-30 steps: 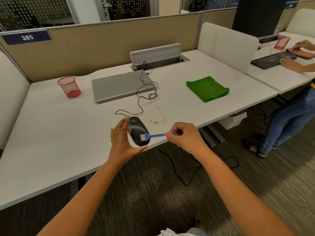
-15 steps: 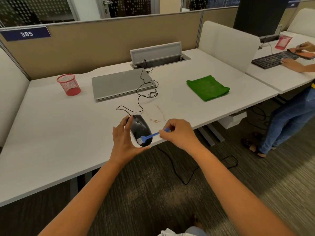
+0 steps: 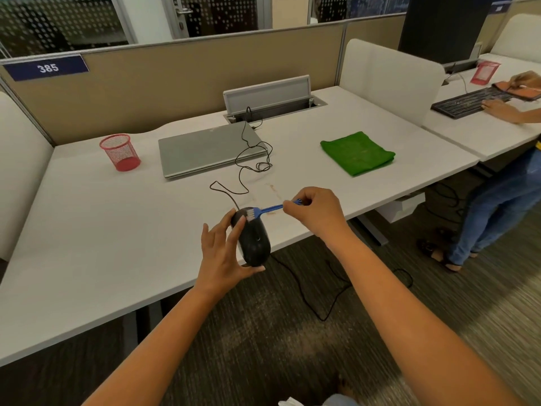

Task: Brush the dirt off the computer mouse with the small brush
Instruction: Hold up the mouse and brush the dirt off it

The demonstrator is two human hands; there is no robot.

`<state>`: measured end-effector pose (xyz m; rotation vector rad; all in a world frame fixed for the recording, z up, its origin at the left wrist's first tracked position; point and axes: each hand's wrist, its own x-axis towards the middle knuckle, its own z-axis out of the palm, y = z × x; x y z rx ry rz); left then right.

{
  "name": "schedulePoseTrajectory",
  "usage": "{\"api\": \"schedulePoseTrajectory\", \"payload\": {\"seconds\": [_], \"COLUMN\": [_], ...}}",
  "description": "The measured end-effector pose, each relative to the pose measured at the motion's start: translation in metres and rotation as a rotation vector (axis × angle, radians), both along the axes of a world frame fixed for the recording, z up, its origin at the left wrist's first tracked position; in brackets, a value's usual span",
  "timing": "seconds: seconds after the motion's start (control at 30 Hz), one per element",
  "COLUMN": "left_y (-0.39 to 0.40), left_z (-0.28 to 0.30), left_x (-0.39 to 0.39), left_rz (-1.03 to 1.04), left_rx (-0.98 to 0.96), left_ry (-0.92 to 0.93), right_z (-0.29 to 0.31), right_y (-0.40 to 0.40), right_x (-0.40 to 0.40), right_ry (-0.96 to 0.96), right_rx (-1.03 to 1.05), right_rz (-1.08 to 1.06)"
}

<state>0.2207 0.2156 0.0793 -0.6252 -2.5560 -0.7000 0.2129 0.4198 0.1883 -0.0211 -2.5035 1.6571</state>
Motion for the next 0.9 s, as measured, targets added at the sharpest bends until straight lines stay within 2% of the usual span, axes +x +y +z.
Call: {"api": "schedulePoseTrajectory", "payload": {"seconds": [0.07,0.17,0.3,0.5,0.7,0.83,0.9], "left_y": [0.002,0.003,0.002,0.001,0.000,0.002,0.000], "left_z": [0.001,0.003,0.006,0.005,0.004,0.005,0.005], "left_x": [0.000,-0.001,-0.002,0.000,-0.003,-0.004,-0.005], "left_rz": [-0.015,-0.033,-0.030,0.007,-0.013,0.006,0.018], "left_rx": [-0.023,-0.030,-0.020,0.018,-0.003,0.024,0.037], "left_ry": [0.013,0.026,0.036,0.019,0.031,0.011,-0.003], "right_z": [0.001,0.002,-0.003,-0.019,-0.019,-0.032,-0.040], "right_y": [-0.003,-0.007,0.008,0.030,0.026,0.027,0.032], "right_x": [-0.001,-0.001,-0.005,-0.005,-0.013,-0.011,-0.007], "right_ry": [-0.042,-0.066,-0.086,-0.273,-0.410,-0.648,-0.683], "right_rx": [-0.072,-0.055,-0.098,-0.066,-0.452,-0.558,-0.537], "right_rz": [0.029,0.050,-0.048,-0.032,-0.029,-0.085,-0.091]}}
